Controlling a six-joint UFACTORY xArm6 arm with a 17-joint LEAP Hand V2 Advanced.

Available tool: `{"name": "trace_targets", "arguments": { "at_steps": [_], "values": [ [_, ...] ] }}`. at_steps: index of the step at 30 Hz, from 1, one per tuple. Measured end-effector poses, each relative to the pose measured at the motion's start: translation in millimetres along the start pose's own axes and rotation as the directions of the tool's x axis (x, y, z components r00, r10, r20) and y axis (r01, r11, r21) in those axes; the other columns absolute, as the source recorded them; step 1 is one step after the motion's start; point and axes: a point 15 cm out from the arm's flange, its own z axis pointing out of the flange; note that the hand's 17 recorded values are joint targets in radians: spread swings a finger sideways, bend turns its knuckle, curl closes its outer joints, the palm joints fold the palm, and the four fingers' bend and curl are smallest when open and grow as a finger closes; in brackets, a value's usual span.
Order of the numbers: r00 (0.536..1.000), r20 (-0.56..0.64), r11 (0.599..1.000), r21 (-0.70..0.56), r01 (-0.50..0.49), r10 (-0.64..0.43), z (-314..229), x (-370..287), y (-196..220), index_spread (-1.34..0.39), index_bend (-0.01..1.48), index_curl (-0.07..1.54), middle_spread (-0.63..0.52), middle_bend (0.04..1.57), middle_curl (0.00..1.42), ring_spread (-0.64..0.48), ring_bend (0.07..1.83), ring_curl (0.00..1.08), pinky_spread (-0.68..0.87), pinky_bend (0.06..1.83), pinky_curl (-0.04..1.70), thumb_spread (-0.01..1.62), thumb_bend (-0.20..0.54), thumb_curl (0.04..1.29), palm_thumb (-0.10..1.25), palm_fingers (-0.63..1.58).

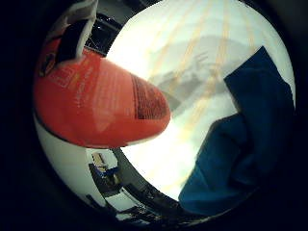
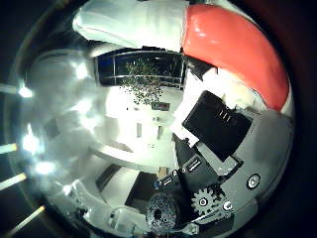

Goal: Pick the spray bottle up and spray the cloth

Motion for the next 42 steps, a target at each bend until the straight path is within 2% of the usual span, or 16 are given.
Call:
{"name": "trace_targets", "arguments": {
  "at_steps": [8,14,17,19,20,22,23,26,28,31,35,42],
  "values": [
    [1.0,0.0,1.0,-0.016,0.014,-0.014,9,7,7,-0.18,1.14,0.72,-0.06,1.36,0.58,-0.15,1.46,0.58,-0.19,0.97,1.31,0.89,-0.027,0.82,0.93,1.2],
    [1.0,0.02,0.999,-0.039,0.021,-0.02,12,3,13,-0.2,0.98,0.7,-0.06,1.34,0.58,-0.15,1.43,0.56,-0.23,0.98,1.19,0.84,-0.024,0.78,0.89,1.18],
    [0.999,0.022,0.999,-0.044,0.031,-0.03,12,4,15,-0.23,0.83,0.7,-0.06,1.29,0.57,-0.17,1.37,0.55,-0.26,1.01,1.11,0.78,-0.035,0.76,0.86,1.09],
    [0.999,0.022,0.998,-0.053,0.04,-0.039,13,3,17,-0.27,0.59,0.69,-0.08,1.16,0.55,-0.16,1.36,0.55,-0.31,1.07,1.04,0.73,-0.037,0.74,0.84,0.9],
    [0.999,0.026,0.997,-0.059,0.041,-0.04,14,2,19,-0.28,0.52,0.68,-0.09,1.12,0.54,-0.16,1.36,0.55,-0.33,1.08,1.02,0.74,-0.037,0.73,0.84,0.83],
    [0.998,0.034,0.996,-0.071,0.046,-0.043,14,0,22,-0.3,0.33,0.65,-0.11,1.03,0.53,-0.16,1.37,0.56,-0.36,1.07,0.99,0.79,-0.027,0.71,0.84,0.56],
    [0.998,0.035,0.996,-0.079,0.049,-0.046,14,-1,23,-0.31,0.28,0.61,-0.11,0.97,0.52,-0.15,1.35,0.54,-0.36,1.01,0.96,0.85,-0.024,0.69,0.83,0.45],
    [0.998,0.016,0.992,-0.107,0.066,-0.065,14,4,29,-0.31,0.29,0.59,-0.11,0.83,0.49,-0.12,1.23,0.51,-0.24,0.84,0.92,0.96,-0.03,0.63,0.79,0.13],
    [0.997,0.001,0.99,-0.121,0.077,-0.077,12,8,32,-0.29,0.29,0.56,-0.08,0.74,0.46,-0.1,1.08,0.46,-0.08,0.76,0.88,0.99,-0.028,0.6,0.77,0.03],
    [0.997,-0.003,0.989,-0.123,0.079,-0.08,10,9,31,-0.26,0.26,0.52,-0.04,0.65,0.42,-0.05,0.96,0.41,0.09,0.68,0.82,1.01,-0.031,0.56,0.74,-0.03],
    [0.996,-0.013,0.989,-0.121,0.088,-0.091,3,11,28,-0.23,0.2,0.46,0.02,0.51,0.38,0.01,0.81,0.35,0.29,0.59,0.7,1.04,-0.028,0.51,0.71,0.01],
    [0.989,-0.021,0.986,-0.091,0.143,-0.145,-20,-3,12,-0.21,0.17,0.38,0.05,0.4,0.36,0.02,0.74,0.33,0.33,0.58,0.61,1.03,-0.025,0.45,0.7,0.07]
  ]
}}
